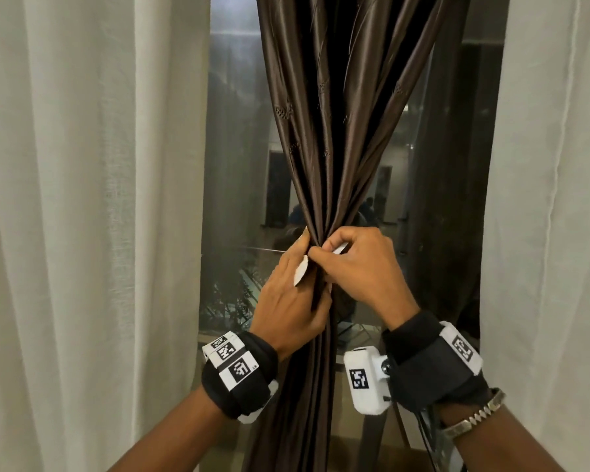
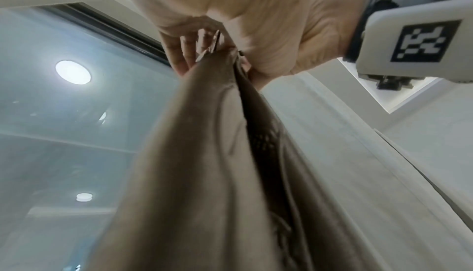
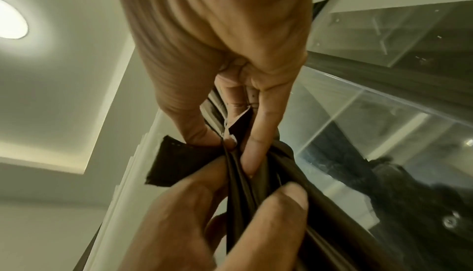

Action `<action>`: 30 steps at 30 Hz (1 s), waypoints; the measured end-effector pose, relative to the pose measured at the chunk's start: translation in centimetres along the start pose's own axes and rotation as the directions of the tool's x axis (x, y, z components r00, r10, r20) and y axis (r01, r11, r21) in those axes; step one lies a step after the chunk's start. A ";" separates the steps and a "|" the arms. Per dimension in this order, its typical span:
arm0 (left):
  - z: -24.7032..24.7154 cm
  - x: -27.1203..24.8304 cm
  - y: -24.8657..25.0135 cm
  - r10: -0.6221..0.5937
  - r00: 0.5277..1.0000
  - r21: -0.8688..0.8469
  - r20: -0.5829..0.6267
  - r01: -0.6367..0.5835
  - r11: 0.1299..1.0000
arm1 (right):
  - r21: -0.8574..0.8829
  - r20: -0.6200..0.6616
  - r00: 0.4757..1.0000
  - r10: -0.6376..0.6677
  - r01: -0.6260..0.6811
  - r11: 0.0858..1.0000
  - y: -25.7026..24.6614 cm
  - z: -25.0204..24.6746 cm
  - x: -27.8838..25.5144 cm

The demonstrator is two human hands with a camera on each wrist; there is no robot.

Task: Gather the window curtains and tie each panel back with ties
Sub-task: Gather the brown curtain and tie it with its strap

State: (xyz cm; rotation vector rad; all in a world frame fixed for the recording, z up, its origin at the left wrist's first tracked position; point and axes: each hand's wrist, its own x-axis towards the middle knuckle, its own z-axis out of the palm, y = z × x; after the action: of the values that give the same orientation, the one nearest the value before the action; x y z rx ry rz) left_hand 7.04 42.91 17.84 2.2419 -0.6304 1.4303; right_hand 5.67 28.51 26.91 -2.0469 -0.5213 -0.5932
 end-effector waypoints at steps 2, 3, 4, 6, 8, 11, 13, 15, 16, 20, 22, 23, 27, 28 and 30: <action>-1.1 -0.6 -0.3 0.076 0.996 -0.074 0.039 -0.073 0.995 | 0.168 0.042 0.998 0.048 -0.055 0.984 0.5 -0.3 0.4; -1.7 -1.0 -0.6 0.116 0.992 -0.109 0.058 -0.109 0.988 | 0.252 0.068 0.995 0.073 -0.088 0.964 0.8 -0.5 0.6; -2.2 -1.5 -1.1 0.143 0.987 -0.144 0.067 -0.132 0.981 | 0.315 0.089 0.991 0.096 -0.119 0.942 1.0 -0.7 0.8; -3.0 -2.0 -1.5 0.130 0.991 -0.196 0.029 -0.122 0.973 | 0.375 0.138 0.983 0.119 -0.163 0.913 1.7 -1.2 1.4; -3.4 -1.6 -1.6 0.009 1.000 -0.354 0.004 -0.007 0.935 | 0.391 0.200 0.975 0.098 -0.171 0.904 1.9 -1.4 1.7; -4.2 0.3 -1.4 -0.100 0.995 -0.543 0.024 0.096 0.834 | 0.371 0.245 0.969 0.044 -0.136 0.919 2.1 -1.6 2.1; -4.7 1.6 -1.7 -0.021 0.998 -0.476 0.060 0.047 0.878 | 0.367 0.247 0.969 0.028 -0.120 0.923 2.3 -1.7 2.2; -4.8 2.5 -2.0 0.074 0.990 -0.399 0.124 -0.019 0.917 | 0.366 0.236 0.972 0.019 -0.107 0.925 2.4 -1.8 2.2; -4.9 2.7 -2.1 0.091 0.984 -0.397 0.155 -0.023 0.918 | 0.364 0.231 0.973 0.016 -0.102 0.926 2.5 -1.8 2.1; -4.7 3.3 -2.0 0.092 0.977 -0.431 0.192 0.000 0.902 | 0.370 0.234 0.972 0.018 -0.106 0.923 2.9 -2.0 1.8; -4.5 3.6 -1.8 0.080 0.983 -0.417 0.167 -0.003 0.909 | 0.378 0.233 0.972 0.029 -0.118 0.918 3.1 -2.1 1.9; -4.3 3.8 -1.7 0.077 0.985 -0.402 0.157 -0.008 0.916 | 0.386 0.233 0.972 0.032 -0.123 0.914 3.1 -2.2 2.0; -3.4 4.2 -1.4 -0.002 0.981 -0.457 0.192 0.091 0.885 | 0.423 0.264 0.964 0.024 -0.138 0.896 3.1 -2.5 1.8; -3.3 4.1 -1.5 -0.024 0.978 -0.474 0.208 0.122 0.872 | 0.438 0.270 0.962 0.028 -0.148 0.887 3.1 -2.6 1.7; -3.0 4.0 -1.7 -0.032 0.971 -0.484 0.238 0.147 0.863 | 0.478 0.288 0.957 0.031 -0.172 0.861 3.3 -2.8 1.6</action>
State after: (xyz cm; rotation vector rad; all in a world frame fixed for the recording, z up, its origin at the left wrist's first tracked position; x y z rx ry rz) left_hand 7.31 45.39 22.48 1.9864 -0.8442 0.8445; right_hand 8.20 24.68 27.01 -1.6447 -0.6453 -0.0857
